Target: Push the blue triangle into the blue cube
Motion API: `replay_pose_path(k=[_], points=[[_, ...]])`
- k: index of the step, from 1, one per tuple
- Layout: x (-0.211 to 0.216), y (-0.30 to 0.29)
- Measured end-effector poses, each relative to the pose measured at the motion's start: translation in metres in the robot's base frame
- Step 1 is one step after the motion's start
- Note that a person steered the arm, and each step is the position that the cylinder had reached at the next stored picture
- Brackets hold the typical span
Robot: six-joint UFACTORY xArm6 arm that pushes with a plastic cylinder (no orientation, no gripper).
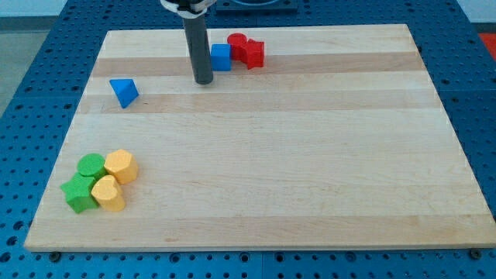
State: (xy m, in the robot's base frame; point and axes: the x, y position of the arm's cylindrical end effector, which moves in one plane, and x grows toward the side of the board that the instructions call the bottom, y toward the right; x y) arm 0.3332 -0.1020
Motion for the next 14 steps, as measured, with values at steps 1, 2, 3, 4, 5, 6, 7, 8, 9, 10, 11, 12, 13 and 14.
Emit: replay_pose_path(k=[1,2,3,4,5,6,7,8,9,10,11,12,13,14], points=[[-0.007,-0.018],[-0.042,-0.018],[-0.044,-0.015],[-0.045,0.016],[-0.045,0.029],[-0.045,0.029],[-0.045,0.003],[-0.044,-0.060],[-0.044,-0.122],[-0.044,-0.178],[-0.043,-0.202],[0.024,-0.194],[0.026,-0.194],[0.026,-0.190]])
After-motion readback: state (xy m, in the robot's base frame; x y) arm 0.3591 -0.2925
